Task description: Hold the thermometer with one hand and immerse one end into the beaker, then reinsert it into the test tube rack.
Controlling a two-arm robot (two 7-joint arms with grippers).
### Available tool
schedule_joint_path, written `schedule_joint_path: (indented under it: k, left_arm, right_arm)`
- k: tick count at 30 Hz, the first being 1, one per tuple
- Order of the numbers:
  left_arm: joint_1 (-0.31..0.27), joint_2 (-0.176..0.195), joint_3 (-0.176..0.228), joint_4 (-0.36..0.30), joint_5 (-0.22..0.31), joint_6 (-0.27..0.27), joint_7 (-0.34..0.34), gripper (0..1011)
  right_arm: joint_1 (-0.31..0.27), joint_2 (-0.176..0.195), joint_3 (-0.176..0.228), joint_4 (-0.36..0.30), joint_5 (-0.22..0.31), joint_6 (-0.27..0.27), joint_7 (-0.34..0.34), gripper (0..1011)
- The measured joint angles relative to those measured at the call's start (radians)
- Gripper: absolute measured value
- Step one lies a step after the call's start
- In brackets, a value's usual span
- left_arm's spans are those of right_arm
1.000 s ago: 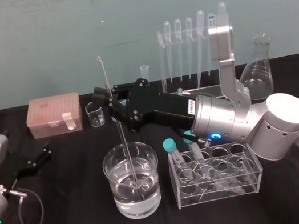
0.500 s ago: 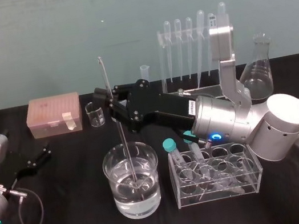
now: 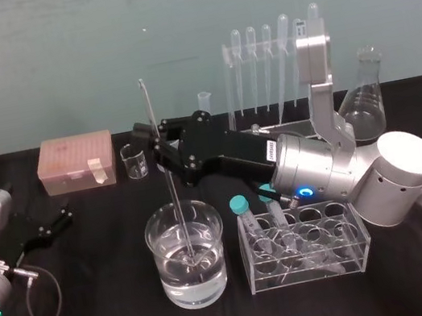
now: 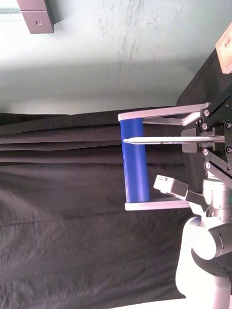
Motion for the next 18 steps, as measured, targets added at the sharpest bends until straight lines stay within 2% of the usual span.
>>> schedule_joint_path:
  k: [18]
  left_arm:
    - [0.0,0.0,0.0,0.0,0.0,0.0,0.0,1008]
  right_arm:
    - [0.002,0.0,-0.001,0.004,-0.002,0.0,0.0,55]
